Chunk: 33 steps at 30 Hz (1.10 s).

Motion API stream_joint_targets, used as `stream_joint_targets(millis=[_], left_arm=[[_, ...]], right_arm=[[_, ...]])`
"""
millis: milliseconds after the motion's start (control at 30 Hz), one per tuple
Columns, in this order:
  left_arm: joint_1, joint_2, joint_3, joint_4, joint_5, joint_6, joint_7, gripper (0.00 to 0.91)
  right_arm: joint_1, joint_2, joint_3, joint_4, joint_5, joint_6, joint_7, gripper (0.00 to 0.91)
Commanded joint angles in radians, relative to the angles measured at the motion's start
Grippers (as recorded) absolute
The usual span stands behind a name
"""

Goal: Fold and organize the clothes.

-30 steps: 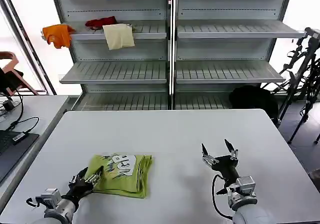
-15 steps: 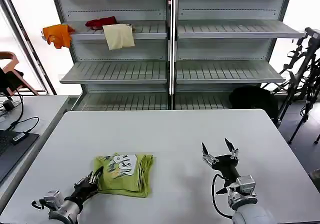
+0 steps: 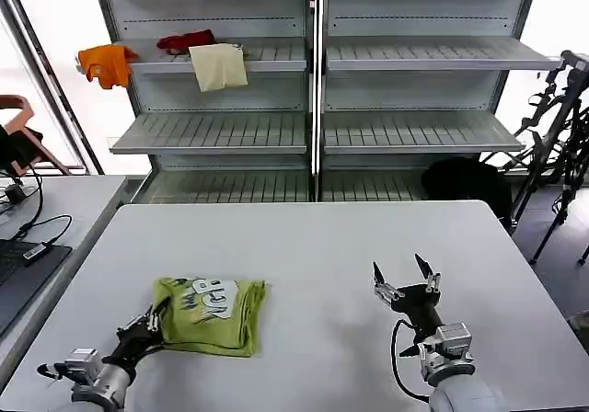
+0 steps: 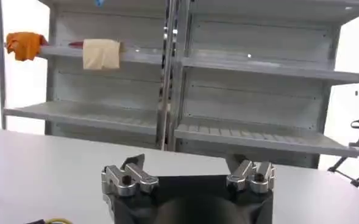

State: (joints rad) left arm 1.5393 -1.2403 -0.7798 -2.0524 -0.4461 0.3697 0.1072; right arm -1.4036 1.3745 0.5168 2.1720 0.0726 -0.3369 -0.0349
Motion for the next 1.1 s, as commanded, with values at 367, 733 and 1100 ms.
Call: stream_joint_targets(millis=[367,733,1100], left_arm=[[-0.051,0.276,-0.346,0.074,0.135,-0.007,0.124,0.0],[-0.106,0.401,-0.337,0.013,0.203,0.042,0.164,0.0],[-0.115,0.294,0.298,-0.174,0.589,0.093,0.145,0.01]], right_arm=[[0.006,-0.014,0.003,0.007,0.017,0.0,-0.001,0.907],[-0.011,-0.02,0.014,0.006,0.03,0.014,-0.002,0.907],[-0.049,-0.023,0.044,-0.01,0.046,0.038,0.002,0.907]])
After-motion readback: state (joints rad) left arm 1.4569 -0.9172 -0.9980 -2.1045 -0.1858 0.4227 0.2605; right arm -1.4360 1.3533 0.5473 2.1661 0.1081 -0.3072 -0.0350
